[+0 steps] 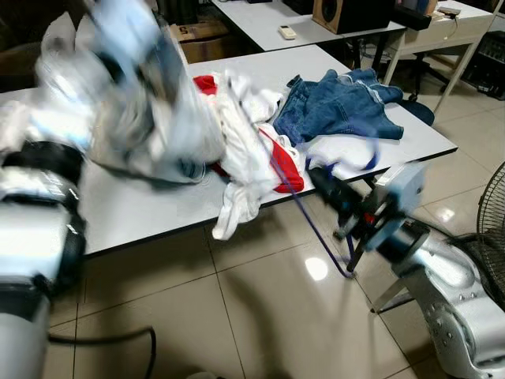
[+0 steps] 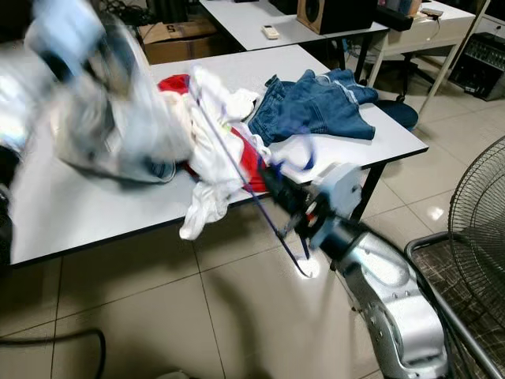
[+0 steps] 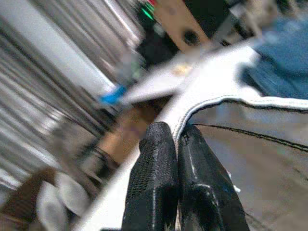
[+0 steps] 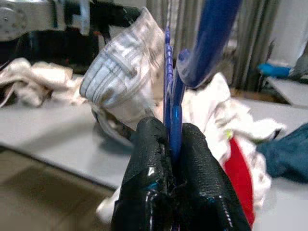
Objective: Hang hanger
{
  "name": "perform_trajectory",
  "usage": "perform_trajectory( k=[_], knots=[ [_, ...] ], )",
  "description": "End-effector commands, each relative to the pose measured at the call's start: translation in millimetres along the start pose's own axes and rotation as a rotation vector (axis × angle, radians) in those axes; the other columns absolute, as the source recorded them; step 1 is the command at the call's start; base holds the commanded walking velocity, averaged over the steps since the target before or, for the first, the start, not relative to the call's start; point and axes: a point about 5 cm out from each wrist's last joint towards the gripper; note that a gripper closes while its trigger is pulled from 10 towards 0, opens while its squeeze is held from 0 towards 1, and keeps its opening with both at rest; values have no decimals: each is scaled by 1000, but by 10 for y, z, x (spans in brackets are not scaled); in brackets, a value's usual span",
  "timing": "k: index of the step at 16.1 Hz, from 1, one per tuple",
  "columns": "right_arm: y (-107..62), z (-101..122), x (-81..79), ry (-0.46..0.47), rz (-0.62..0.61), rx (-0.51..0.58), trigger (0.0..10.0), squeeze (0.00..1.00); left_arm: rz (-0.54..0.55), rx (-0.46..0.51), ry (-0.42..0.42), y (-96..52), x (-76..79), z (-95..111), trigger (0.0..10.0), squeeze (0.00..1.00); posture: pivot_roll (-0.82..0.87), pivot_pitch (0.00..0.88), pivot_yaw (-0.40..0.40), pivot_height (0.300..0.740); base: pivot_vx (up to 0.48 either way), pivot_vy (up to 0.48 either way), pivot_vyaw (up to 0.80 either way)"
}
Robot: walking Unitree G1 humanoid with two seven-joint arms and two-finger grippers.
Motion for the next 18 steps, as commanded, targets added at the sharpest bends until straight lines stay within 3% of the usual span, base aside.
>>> perform_trajectory(
  k=[1, 3, 5, 10, 13, 18],
  knots=[
    [21, 15, -63, 3, 46, -1, 10000, 0, -46, -45, 6, 16, 92, -86, 0, 0, -180, 0, 71, 740, 0, 0, 0],
    [47, 103, -203, 77, 154, 48, 10000, 0, -83, -80, -2, 26, 191, -174, 0, 0, -180, 0, 69, 740, 0, 0, 0],
    [57, 102, -285, 111, 238, 31, 10000, 0, -119, -96, -14, 42, 268, -201, 0, 0, -175, 0, 59, 740, 0, 0, 0],
    [28, -196, -304, 109, 268, -205, 10000, 0, -185, -36, -146, 34, 295, -115, 0, 0, -171, 0, 51, 740, 0, 0, 0],
    [103, -273, -165, 77, 165, -263, 10000, 0, -260, -31, -199, 12, 343, -100, 0, 0, -169, 0, 49, 740, 0, 0, 0],
    [139, -223, 278, -3, -138, -269, 10000, 0, -238, -57, -189, -98, 210, -139, 0, 0, -163, 0, 36, 740, 0, 0, 0]
  ],
)
Point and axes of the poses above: a point about 5 cm out from each wrist's last joint towards the gripper, its own y axis pointing out of the wrist towards the gripper, its own z axis along the axis of the wrist's last joint, x = y × z, and after that the axes turned 10 degrees about -y, right-handed
